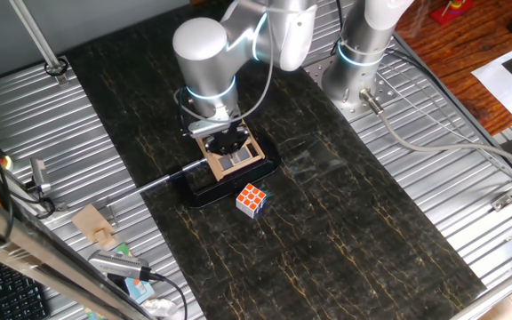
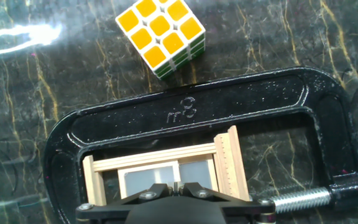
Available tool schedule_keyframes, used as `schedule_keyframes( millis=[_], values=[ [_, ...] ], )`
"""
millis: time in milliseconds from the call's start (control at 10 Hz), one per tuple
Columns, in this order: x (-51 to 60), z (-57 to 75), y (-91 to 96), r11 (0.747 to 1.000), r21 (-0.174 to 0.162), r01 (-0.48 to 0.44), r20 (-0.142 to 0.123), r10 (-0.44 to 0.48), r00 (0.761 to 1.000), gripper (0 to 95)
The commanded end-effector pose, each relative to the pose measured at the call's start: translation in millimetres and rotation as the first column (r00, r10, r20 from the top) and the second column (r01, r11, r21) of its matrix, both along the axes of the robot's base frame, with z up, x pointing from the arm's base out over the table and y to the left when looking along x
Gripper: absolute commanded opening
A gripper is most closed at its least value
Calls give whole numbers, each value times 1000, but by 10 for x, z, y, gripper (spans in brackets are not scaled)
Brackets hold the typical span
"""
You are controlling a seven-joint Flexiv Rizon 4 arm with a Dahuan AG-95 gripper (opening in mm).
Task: Open a sliding window
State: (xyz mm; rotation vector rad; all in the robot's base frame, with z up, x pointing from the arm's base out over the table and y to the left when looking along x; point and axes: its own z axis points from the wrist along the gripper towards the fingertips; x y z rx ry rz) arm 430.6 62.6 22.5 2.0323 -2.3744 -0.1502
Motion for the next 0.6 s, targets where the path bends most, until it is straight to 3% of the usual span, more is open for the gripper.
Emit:
schedule_keyframes(
  millis=[100,600],
  values=[
    [-3,-8,-2,1000,4,1,-1,-1,1000,0],
    [1,-39,-4,1000,8,-2,-5,2,1000,0]
  ],
)
